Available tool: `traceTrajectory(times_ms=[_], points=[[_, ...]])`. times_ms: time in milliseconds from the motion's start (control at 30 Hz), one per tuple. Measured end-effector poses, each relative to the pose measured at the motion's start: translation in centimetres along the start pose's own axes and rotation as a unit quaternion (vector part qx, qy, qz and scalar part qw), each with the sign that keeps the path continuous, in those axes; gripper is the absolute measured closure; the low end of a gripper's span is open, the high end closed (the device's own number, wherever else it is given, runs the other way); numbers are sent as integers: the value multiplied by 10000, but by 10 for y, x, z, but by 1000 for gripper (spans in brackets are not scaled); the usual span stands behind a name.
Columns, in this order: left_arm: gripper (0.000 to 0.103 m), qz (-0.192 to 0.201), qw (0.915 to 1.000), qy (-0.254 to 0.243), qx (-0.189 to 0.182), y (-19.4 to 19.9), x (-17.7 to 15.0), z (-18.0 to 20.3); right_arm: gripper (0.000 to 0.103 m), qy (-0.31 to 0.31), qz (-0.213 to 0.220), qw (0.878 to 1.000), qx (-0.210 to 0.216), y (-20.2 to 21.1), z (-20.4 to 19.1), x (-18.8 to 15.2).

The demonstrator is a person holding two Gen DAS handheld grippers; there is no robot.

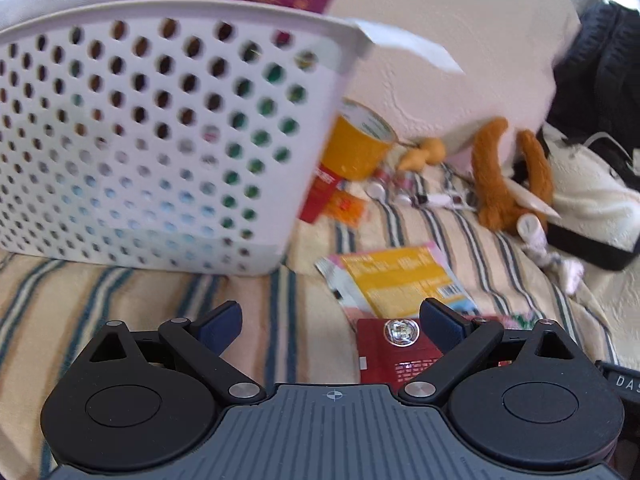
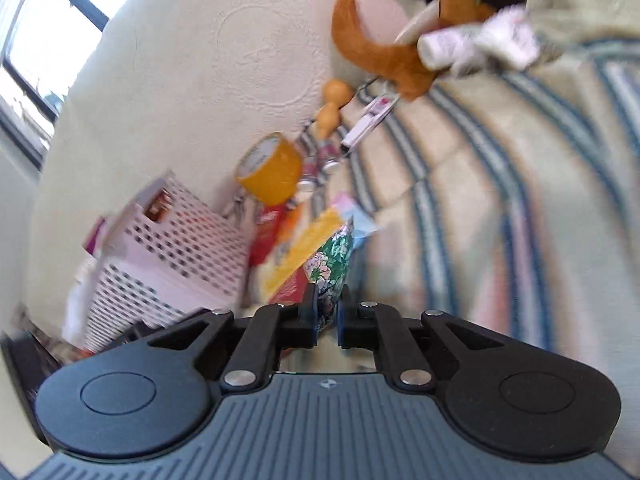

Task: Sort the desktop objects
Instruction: 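Lift the floral snack packet with the right gripper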

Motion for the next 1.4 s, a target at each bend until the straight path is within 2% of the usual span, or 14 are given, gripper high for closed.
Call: traceTrajectory(times_ms=[167, 267, 333, 400, 500, 567, 633, 800, 900, 967, 1100, 1233, 1400], points=[[2, -49, 9993, -328, -166, 2, -13, 14, 95, 113, 167, 9995, 246, 5, -14, 0], [2, 293, 9965, -784, -19, 5, -16, 24, 96, -86, 187, 9991, 372, 6, -11, 0], [3, 512, 9904, -1282, 23, 9, -19, 36, 97, -332, 155, 9978, 559, 6, -8, 3], [2, 786, 9776, -1951, 71, 17, -23, 49, 97, -457, 122, 9969, 623, 8, -1, 3], [0, 987, 9493, -2980, 165, 22, -34, 64, 97, -701, 39, 9950, 711, 6, 8, 1], [0, 1043, 9317, -3465, 330, 20, -41, 67, 98, -792, 28, 9936, 807, 6, 8, 1], [1, 968, 9207, -3758, 412, 14, -47, 66, 98, -750, 22, 9934, 869, 8, 5, 3], [1, 783, 9240, -3735, 223, 16, -44, 64, 98, -854, -52, 9916, 971, 9, 7, 5], [1, 715, 9257, -3704, -288, 31, -41, 69, 98, -934, -80, 9899, 1061, 10, 8, 6], [0, 728, 9238, -3730, -464, 37, -40, 71, 98, -937, -113, 9900, 1046, 9, 9, 6], [1, 572, 9168, -3943, -263, 25, -46, 68, 98, -1033, -117, 9877, 1166, 10, 7, 8], [1, 473, 9060, -4202, -198, 14, -53, 68, 98, -1074, -97, 9857, 1297, 7, 1, 13], [3, 423, 9082, -4164, -67, -3, -52, 67, 98, -963, -64, 9851, 1426, 8, -7, 17]])
Point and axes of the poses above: each gripper's, at about its wrist camera, not at the fingertips, and y roughly against the way its jaws point, z to its right, x to its top, the point moved 10 cm from there along -y, roughly the way its jaws point, and after that the axes turned 14 degrees about y, right-handed, at the moved point
